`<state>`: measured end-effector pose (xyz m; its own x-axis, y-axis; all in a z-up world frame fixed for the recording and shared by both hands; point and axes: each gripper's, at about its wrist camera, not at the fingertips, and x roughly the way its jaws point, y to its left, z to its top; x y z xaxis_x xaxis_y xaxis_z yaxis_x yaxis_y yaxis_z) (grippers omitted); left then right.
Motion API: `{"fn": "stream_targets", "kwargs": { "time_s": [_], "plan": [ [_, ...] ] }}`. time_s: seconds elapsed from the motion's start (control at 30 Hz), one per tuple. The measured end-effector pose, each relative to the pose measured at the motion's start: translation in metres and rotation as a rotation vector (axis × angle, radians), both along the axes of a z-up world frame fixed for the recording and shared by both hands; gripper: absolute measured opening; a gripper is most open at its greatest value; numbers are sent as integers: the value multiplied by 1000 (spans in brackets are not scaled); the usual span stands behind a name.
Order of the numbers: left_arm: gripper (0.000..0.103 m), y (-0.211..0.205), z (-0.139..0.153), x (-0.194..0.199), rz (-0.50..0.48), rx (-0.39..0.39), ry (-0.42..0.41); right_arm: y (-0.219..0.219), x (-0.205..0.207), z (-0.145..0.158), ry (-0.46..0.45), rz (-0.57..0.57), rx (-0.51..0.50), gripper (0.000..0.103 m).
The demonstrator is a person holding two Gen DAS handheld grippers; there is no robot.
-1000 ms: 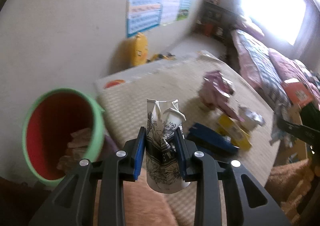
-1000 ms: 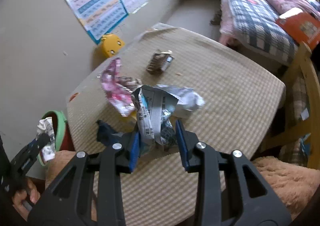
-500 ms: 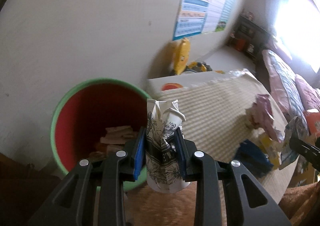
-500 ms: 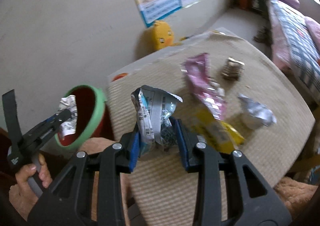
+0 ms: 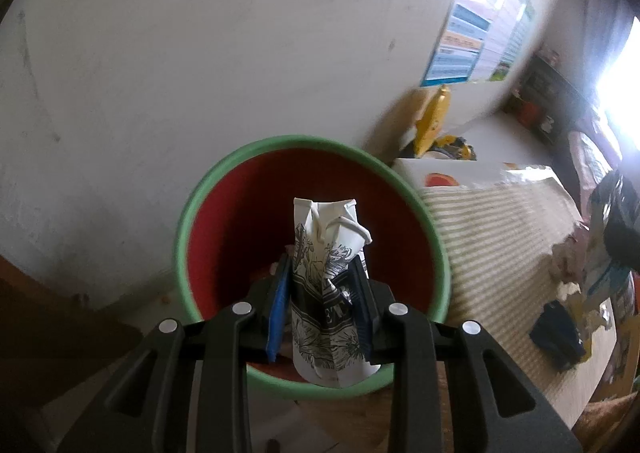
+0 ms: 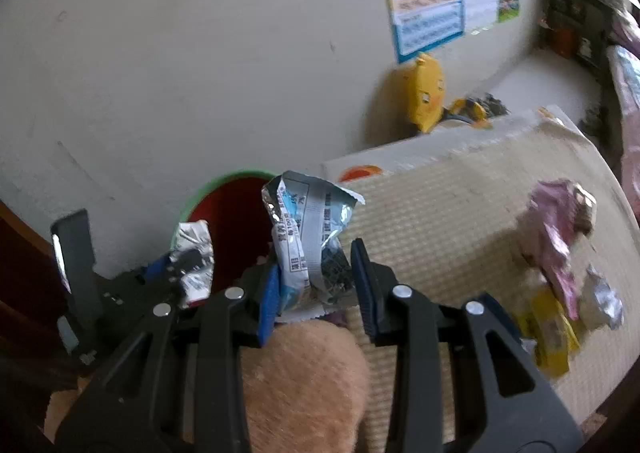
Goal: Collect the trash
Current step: 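Carry the cup and wrapper over the bucket and open both grippers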
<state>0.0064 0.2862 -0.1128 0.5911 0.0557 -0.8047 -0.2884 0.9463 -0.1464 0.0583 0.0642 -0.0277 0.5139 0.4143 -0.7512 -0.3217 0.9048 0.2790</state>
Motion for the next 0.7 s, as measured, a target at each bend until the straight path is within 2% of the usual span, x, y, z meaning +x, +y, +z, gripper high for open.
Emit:
{"fn": "stream_targets", "kwargs": {
  "time_s": [0.17, 0.37, 0.7],
  "plan": [
    [26, 16, -5, 2, 30, -12, 3, 32, 13, 0, 9, 47, 21, 33],
    [26, 25, -9, 6, 50, -21, 4, 56, 21, -14, 39, 91, 10, 33],
    [26, 33, -18, 6, 62, -32, 23, 65, 30, -36, 100, 108, 8, 33]
  ]
}}
